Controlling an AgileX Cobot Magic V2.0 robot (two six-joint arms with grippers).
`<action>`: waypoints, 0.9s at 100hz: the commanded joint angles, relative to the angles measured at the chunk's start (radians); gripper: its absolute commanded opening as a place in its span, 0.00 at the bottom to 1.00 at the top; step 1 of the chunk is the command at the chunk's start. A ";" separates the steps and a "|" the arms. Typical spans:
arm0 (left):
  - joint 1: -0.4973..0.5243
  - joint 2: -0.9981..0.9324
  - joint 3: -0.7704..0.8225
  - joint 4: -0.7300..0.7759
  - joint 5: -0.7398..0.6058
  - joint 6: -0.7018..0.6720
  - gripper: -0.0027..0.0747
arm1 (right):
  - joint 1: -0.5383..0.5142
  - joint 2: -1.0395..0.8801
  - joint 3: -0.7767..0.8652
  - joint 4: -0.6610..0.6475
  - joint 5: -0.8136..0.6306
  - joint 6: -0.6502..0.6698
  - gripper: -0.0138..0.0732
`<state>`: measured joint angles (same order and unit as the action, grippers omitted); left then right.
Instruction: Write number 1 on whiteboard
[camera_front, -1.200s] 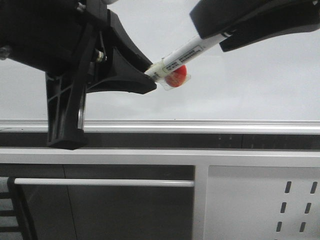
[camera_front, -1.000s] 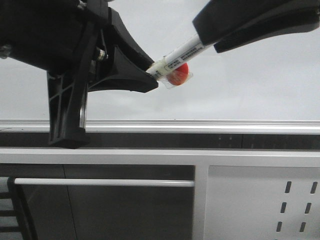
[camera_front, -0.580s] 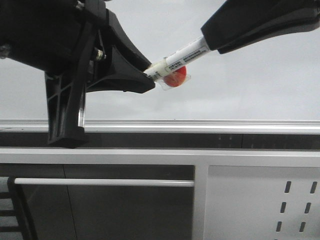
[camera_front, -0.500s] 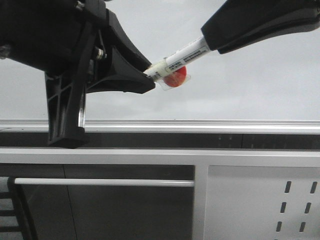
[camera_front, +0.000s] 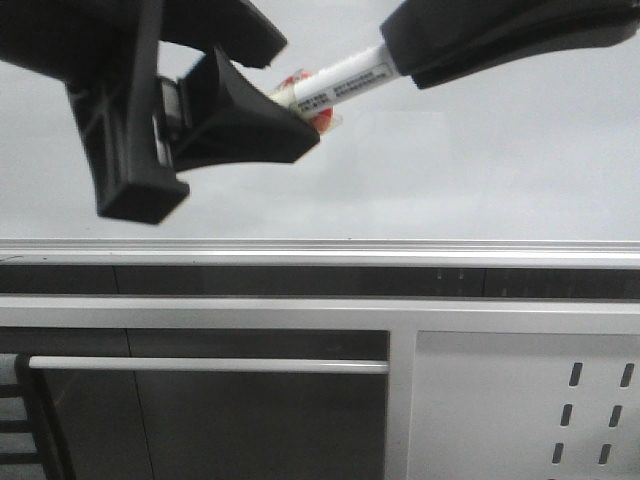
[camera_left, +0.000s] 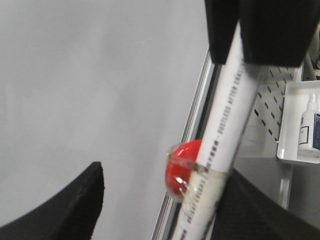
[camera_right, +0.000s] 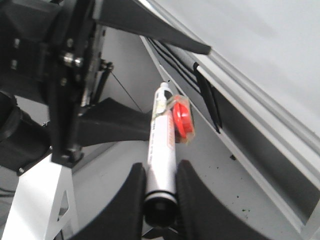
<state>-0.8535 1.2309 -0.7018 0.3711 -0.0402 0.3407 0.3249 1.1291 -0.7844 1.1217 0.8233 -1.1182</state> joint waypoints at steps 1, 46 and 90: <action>-0.007 -0.072 -0.034 -0.101 -0.040 -0.007 0.61 | -0.003 -0.024 -0.027 0.018 -0.044 -0.017 0.07; -0.002 -0.371 0.041 -0.298 0.233 -0.217 0.01 | -0.003 -0.278 0.032 -0.080 -0.216 -0.077 0.08; 0.057 -0.404 0.269 -0.410 -0.160 -0.426 0.01 | -0.003 -0.324 0.072 -0.091 -0.210 -0.027 0.08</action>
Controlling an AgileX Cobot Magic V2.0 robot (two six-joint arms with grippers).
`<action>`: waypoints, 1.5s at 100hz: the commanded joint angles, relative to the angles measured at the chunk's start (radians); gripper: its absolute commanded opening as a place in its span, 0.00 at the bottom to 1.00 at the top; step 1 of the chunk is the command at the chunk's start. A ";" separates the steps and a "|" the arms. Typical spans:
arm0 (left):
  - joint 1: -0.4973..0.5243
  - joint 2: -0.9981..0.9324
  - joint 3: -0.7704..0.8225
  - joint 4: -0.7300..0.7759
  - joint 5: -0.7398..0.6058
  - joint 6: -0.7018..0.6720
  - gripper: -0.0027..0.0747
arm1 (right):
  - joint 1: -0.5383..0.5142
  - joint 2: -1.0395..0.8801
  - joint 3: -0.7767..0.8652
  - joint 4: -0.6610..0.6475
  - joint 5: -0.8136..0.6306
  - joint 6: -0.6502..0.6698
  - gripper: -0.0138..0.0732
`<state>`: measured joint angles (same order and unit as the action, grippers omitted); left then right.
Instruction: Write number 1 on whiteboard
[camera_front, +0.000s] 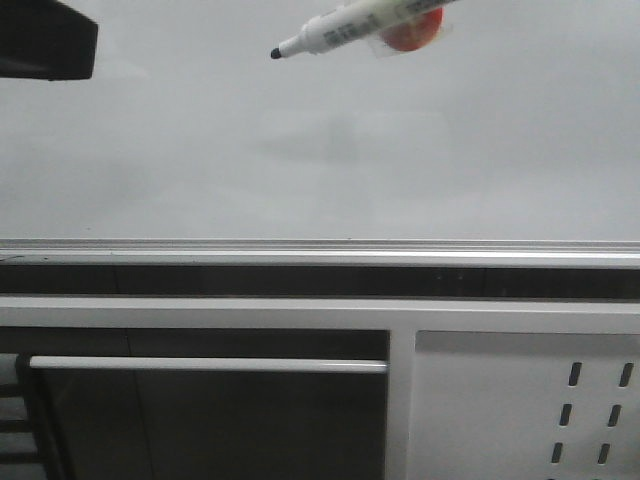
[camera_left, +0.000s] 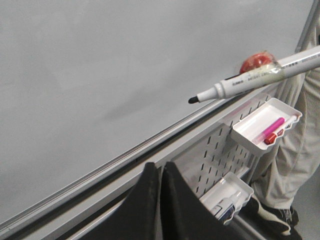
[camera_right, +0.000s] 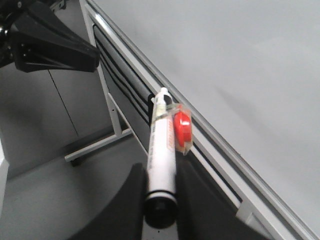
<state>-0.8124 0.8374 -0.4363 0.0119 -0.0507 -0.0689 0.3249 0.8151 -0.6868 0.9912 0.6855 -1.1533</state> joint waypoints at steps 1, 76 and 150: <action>0.017 -0.010 0.009 -0.059 -0.159 -0.016 0.01 | -0.003 -0.010 -0.024 0.040 -0.076 0.008 0.08; 0.027 -0.008 0.186 -0.286 -0.506 0.069 0.01 | 0.294 -0.207 0.333 0.113 -0.804 0.008 0.10; 0.027 -0.008 0.186 -0.312 -0.551 0.115 0.01 | 0.408 -0.027 0.344 0.085 -1.091 0.008 0.10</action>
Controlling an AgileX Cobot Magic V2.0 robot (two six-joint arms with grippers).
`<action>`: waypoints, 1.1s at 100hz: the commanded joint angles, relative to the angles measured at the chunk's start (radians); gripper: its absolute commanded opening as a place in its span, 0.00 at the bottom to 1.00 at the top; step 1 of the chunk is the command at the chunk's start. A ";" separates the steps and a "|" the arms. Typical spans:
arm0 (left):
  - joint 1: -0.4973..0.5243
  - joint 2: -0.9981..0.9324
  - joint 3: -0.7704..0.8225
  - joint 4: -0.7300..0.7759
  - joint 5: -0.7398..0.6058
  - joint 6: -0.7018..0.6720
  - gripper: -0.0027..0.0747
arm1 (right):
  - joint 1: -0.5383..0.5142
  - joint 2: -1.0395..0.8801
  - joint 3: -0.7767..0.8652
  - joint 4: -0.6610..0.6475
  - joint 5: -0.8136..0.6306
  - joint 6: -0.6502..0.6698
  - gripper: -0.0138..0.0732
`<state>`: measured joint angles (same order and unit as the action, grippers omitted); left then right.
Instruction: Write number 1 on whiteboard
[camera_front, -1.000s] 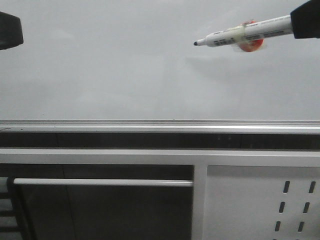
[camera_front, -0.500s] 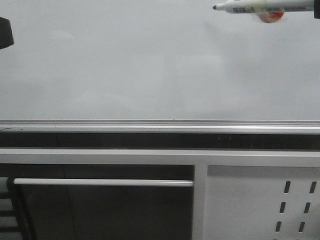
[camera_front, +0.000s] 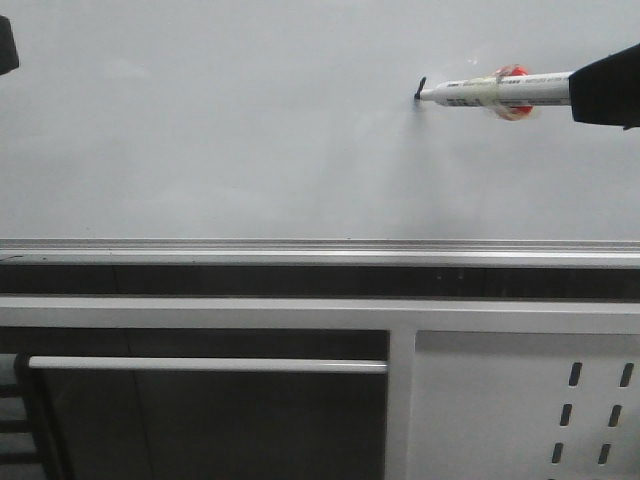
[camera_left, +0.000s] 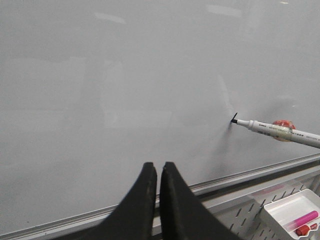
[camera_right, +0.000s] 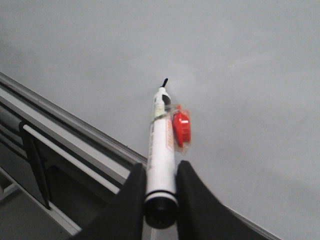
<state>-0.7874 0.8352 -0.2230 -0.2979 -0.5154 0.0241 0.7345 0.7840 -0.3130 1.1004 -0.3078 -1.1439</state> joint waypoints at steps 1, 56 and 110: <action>0.002 -0.006 -0.027 -0.002 -0.087 0.023 0.01 | -0.002 0.004 -0.030 -0.024 -0.097 -0.001 0.10; 0.002 -0.006 -0.027 -0.002 -0.106 0.025 0.01 | -0.002 0.106 -0.030 0.015 -0.071 -0.001 0.10; -0.015 -0.006 -0.020 0.241 -0.102 0.025 0.01 | -0.002 0.011 -0.032 0.074 0.184 -0.001 0.10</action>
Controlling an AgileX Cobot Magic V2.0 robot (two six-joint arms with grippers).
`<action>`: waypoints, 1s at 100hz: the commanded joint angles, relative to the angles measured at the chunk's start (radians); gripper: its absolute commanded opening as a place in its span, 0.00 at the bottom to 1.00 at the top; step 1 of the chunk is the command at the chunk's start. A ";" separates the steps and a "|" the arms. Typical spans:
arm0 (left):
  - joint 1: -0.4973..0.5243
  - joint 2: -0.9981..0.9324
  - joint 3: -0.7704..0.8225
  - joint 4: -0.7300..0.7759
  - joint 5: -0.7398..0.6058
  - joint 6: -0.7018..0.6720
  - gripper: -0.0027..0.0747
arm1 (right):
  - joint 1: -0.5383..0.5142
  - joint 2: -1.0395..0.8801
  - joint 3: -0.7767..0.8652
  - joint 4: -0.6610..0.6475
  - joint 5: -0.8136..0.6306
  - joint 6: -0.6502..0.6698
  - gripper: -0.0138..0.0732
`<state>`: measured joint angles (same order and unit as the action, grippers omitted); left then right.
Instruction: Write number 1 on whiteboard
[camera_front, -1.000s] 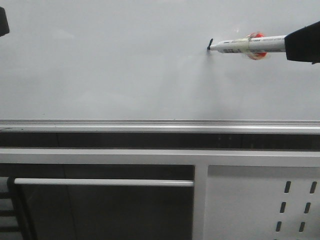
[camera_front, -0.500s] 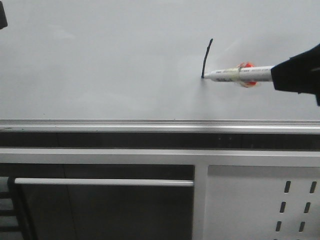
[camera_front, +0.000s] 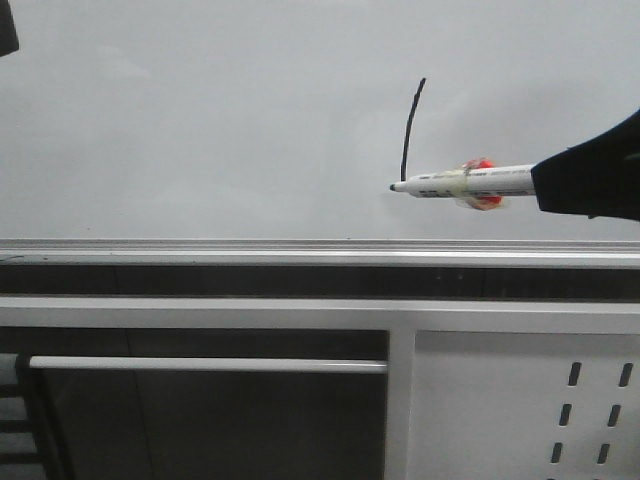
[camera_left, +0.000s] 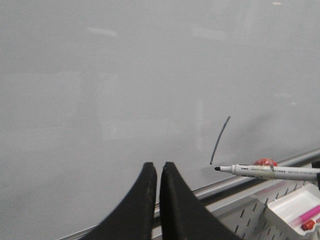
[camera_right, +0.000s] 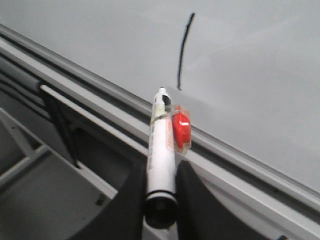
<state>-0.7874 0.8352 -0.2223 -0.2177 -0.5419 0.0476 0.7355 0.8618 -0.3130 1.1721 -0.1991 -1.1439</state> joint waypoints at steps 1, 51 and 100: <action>-0.016 -0.006 -0.020 0.177 -0.073 0.002 0.01 | -0.003 -0.078 -0.032 0.003 0.087 -0.001 0.10; -0.022 -0.002 -0.122 1.002 0.235 0.002 0.11 | -0.003 -0.066 -0.108 0.051 0.311 -0.001 0.10; -0.022 0.169 -0.161 1.148 0.216 0.002 0.45 | -0.003 0.063 -0.170 0.108 0.380 -0.001 0.10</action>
<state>-0.8022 0.9833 -0.3495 0.9359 -0.2417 0.0536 0.7355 0.9299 -0.4467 1.2451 0.1872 -1.1439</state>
